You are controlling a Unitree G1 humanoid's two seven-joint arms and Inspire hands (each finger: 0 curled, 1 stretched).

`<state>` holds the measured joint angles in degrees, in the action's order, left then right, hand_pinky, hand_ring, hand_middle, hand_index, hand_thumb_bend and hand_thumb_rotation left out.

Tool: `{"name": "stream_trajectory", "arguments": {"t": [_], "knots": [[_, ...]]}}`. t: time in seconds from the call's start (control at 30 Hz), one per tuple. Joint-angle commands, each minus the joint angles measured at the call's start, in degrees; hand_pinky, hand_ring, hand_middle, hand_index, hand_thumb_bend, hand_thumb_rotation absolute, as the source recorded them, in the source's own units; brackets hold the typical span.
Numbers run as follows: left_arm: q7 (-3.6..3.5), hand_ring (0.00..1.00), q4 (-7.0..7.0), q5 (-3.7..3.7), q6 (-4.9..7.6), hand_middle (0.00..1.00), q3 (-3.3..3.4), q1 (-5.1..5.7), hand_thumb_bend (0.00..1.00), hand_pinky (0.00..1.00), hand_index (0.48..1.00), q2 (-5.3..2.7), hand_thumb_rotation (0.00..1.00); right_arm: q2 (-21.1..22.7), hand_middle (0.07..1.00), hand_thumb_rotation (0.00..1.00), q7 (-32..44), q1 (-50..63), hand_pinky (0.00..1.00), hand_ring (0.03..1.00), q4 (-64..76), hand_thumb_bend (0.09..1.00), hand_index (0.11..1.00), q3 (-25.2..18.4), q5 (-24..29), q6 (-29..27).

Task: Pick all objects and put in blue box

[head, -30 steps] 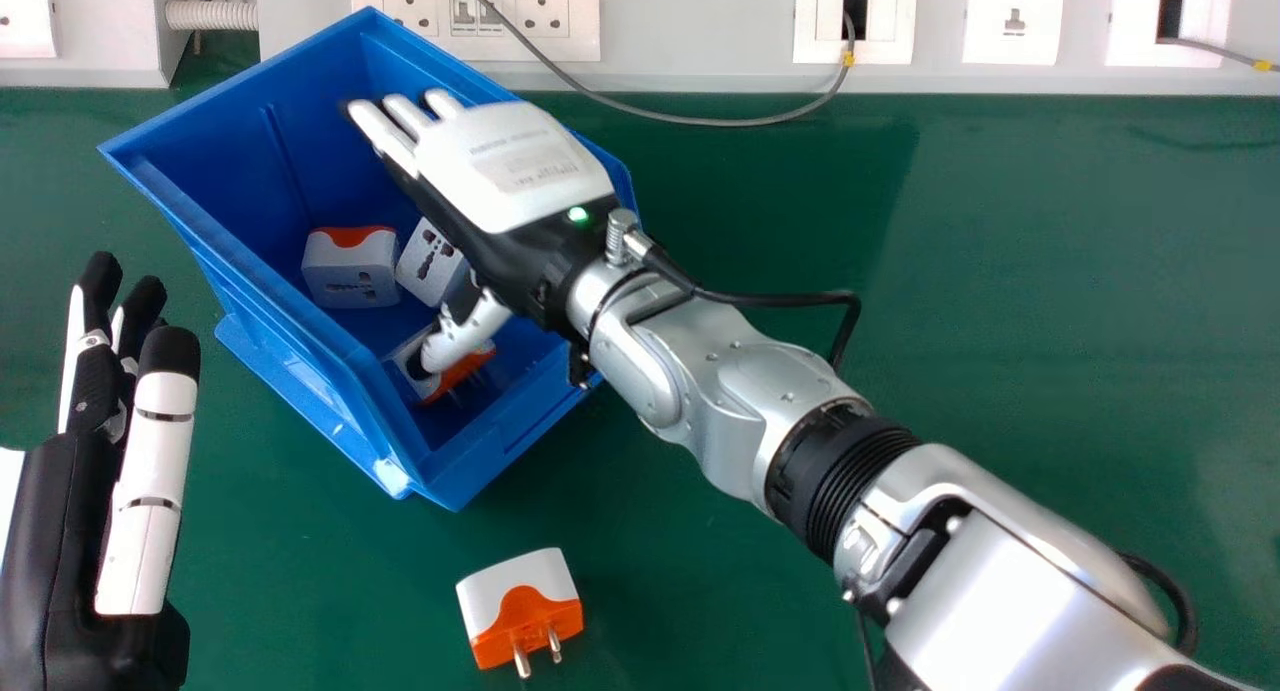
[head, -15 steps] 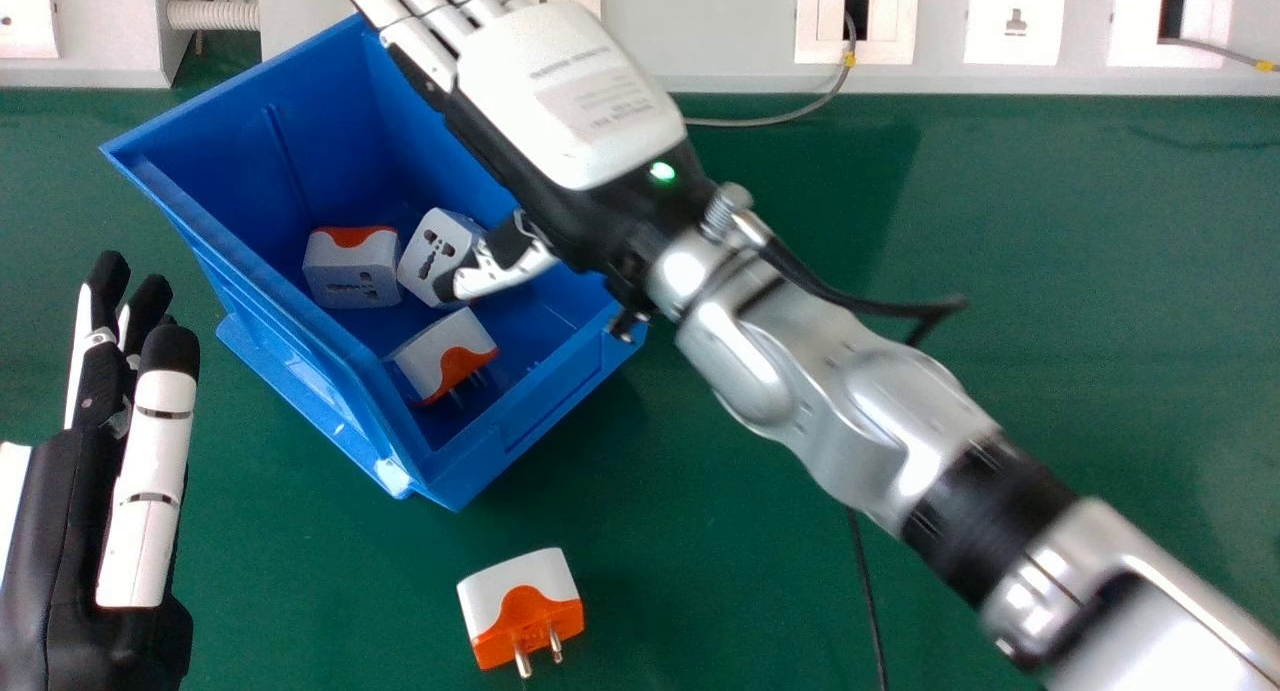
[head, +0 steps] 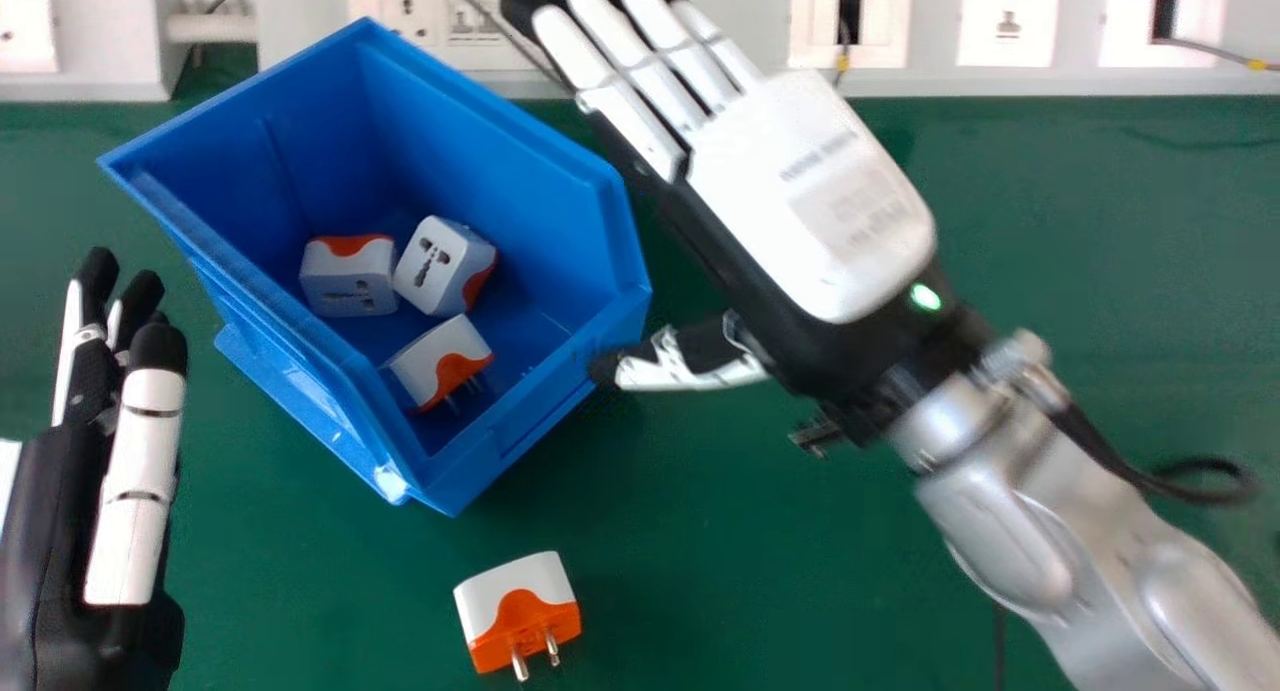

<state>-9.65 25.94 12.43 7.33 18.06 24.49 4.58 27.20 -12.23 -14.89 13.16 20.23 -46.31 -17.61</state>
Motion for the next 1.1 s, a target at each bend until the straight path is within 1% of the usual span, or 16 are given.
{"name": "stream_trajectory", "arguments": {"t": [0.0,0.1,0.13,0.2,0.3,0.33,0.47,0.53,0.63,0.73,0.83,0.97,1.07], "knots": [[-0.04,1.0,0.2,0.65,1.44,0.99,0.49,-0.08,0.5,1.0,1.0,0.44,0.83,1.2,0.983,0.15,0.0,3.4,0.93,0.985,3.2,0.677,0.932,-2.8,2.1,-2.3],[-0.15,1.0,0.22,0.61,1.53,0.99,0.47,0.09,0.5,1.0,1.0,0.43,0.83,2.2,0.959,0.14,0.5,10.0,0.87,0.957,5.2,0.692,0.896,-5.1,3.4,-4.4],[-0.17,1.0,0.2,0.6,1.65,0.99,0.44,0.28,0.5,1.0,1.0,0.36,0.83,2.0,0.959,0.14,0.6,12.8,0.87,0.957,6.0,0.692,0.896,-5.5,3.7,-4.6],[-0.16,1.0,0.06,0.52,1.88,0.99,0.32,0.57,0.5,1.0,1.0,0.16,0.83,1.1,0.942,0.14,0.3,17.3,0.84,0.939,7.0,0.692,0.877,-5.8,3.9,-4.6],[-0.04,1.0,0.01,0.38,2.13,0.99,0.02,0.97,0.5,1.0,1.0,-0.17,0.83,-0.7,0.917,0.13,-0.7,22.1,0.8,0.909,7.0,0.692,0.853,-5.5,3.4,-4.8],[0.01,1.0,-0.01,0.33,2.23,0.99,-0.07,1.1,0.5,1.0,1.0,-0.28,0.83,-1.3,0.888,0.12,-1.0,23.4,0.75,0.877,6.7,0.69,0.827,-5.3,3.3,-5.1],[0.35,1.0,0.33,-0.09,2.5,0.99,-0.76,1.86,0.5,1.0,1.0,-1.0,0.83,-3.4,0.865,0.11,-2.8,28.9,0.72,0.851,4.5,0.678,0.804,-4.0,1.7,-6.1],[0.38,1.0,0.78,-0.01,2.39,0.99,-0.95,2.28,0.51,1.0,1.0,-1.16,0.83,-3.4,0.856,0.12,-2.3,30.4,0.71,0.841,3.5,0.667,0.795,-3.5,1.9,-7.0],[0.26,1.0,1.07,0.33,2.13,1.0,-0.8,2.55,0.52,1.0,1.0,-1.07,0.82,-2.8,0.842,0.13,-1.1,31.1,0.7,0.826,1.9,0.647,0.783,-3.1,2.3,-8.3],[0.39,1.0,1.28,0.22,1.89,1.0,-0.92,2.7,0.51,1.0,1.0,-1.11,0.82,-2.5,0.825,0.13,0.3,31.1,0.68,0.812,0.8,0.647,0.771,-2.6,2.6,-9.0],[0.45,1.0,1.21,0.19,1.75,1.0,-0.93,2.62,0.51,1.0,1.0,-1.07,0.82,-2.3,0.816,0.12,2.2,30.8,0.67,0.805,1.1,0.644,0.767,-2.4,2.2,-8.6],[0.32,1.0,1.31,0.61,1.5,1.0,-0.66,2.6,0.51,1.0,1.0,-0.87,0.82,-2.5,0.764,0.11,3.4,30.1,0.63,0.76,1.2,0.643,0.739,-2.2,1.6,-8.8],[0.16,1.0,1.13,0.89,1.43,1.0,-0.51,2.47,0.51,1.0,1.0,-0.75,0.82,-2.4,0.744,0.11,3.6,29.1,0.61,0.742,0.1,0.645,0.726,-1.5,0.7,-9.7]]}}
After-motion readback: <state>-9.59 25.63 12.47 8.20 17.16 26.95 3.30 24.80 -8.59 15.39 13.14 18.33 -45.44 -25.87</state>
